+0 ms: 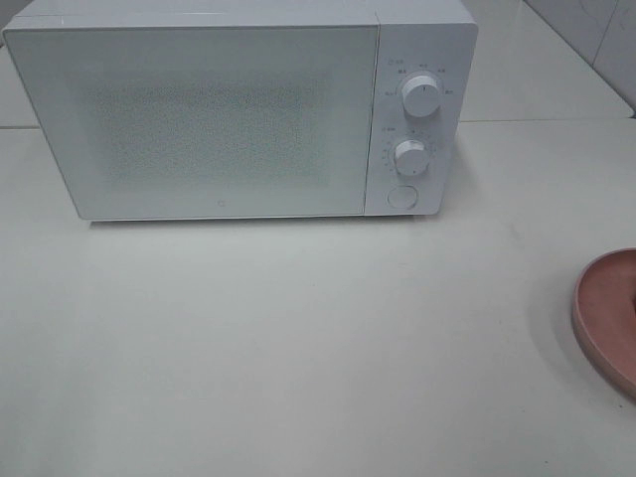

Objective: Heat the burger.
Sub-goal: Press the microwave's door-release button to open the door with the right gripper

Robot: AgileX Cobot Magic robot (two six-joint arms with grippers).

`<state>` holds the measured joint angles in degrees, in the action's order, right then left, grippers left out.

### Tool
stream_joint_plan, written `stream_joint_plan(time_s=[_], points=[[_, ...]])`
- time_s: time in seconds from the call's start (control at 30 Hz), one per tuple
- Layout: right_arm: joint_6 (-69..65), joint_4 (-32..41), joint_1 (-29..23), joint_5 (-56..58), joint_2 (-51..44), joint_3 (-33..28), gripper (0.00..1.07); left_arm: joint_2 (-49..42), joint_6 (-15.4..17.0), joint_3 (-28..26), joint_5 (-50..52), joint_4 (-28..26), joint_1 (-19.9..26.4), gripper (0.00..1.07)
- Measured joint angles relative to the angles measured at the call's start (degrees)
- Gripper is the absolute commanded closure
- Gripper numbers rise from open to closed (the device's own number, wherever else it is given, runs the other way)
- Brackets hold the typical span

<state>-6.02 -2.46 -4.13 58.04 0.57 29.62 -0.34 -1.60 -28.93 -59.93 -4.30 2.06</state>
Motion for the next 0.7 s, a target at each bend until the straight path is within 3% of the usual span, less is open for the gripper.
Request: stream_joint_plan(time_s=[0.7], points=[[-0.1,0.0,0.0,-16.9,19.8,1.3,0.34,0.0,0.0,0.0,0.0,0.0,0.0,0.09]])
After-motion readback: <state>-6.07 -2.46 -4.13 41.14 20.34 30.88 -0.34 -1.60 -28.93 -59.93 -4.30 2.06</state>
